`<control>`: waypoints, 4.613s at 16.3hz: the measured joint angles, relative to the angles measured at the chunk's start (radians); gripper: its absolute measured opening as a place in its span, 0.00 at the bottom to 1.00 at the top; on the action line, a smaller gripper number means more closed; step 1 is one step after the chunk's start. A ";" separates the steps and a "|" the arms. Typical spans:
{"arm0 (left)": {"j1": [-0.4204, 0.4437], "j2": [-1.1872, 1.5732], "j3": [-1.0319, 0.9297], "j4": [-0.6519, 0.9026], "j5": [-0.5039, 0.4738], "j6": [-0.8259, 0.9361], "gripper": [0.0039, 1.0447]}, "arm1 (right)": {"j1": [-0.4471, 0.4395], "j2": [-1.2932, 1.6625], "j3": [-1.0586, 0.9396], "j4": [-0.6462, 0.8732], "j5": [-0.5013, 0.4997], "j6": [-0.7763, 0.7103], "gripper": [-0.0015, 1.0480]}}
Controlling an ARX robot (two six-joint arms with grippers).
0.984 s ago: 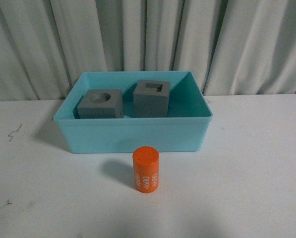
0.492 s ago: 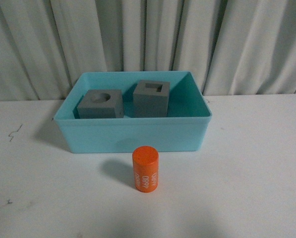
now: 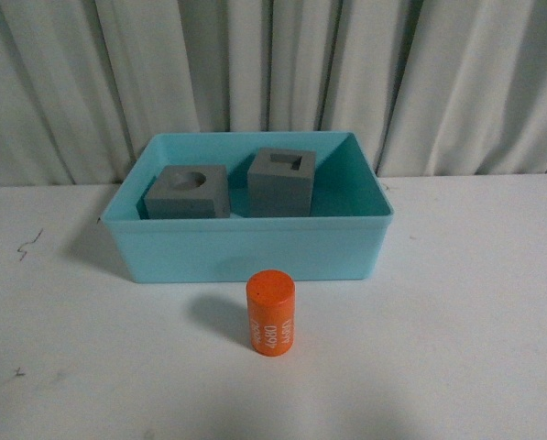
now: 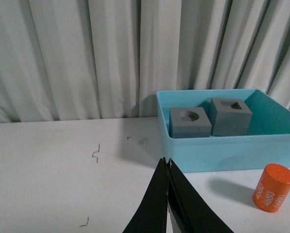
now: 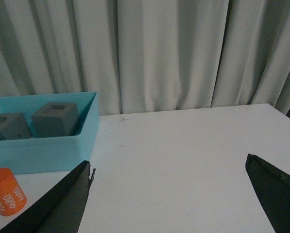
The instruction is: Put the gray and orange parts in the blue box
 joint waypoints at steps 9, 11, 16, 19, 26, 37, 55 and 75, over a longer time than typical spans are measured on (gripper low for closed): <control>0.000 0.000 0.000 -0.001 0.000 -0.001 0.36 | 0.000 0.000 0.000 0.000 0.000 0.000 0.94; 0.000 0.000 0.000 -0.001 0.000 -0.001 0.59 | 0.000 0.000 0.000 0.000 0.000 0.000 0.94; 0.000 0.000 0.000 -0.001 0.000 -0.001 0.94 | 0.000 0.000 0.000 0.000 0.000 0.000 0.94; 0.000 0.000 0.000 -0.001 0.000 -0.001 0.94 | 0.008 0.010 0.009 -0.043 0.023 0.013 0.94; 0.000 0.000 0.000 -0.001 0.000 -0.001 0.94 | -0.079 0.939 0.359 0.123 -0.335 -0.252 0.94; 0.000 0.000 0.000 -0.001 0.000 -0.001 0.94 | 0.418 1.878 0.799 0.425 -0.315 -0.396 0.94; 0.000 0.000 0.000 0.000 0.000 -0.001 0.94 | 0.503 2.123 1.053 0.392 -0.267 -0.387 0.58; 0.000 0.000 0.000 -0.001 0.000 -0.001 0.94 | 0.446 2.158 1.461 0.455 -0.039 -0.066 0.46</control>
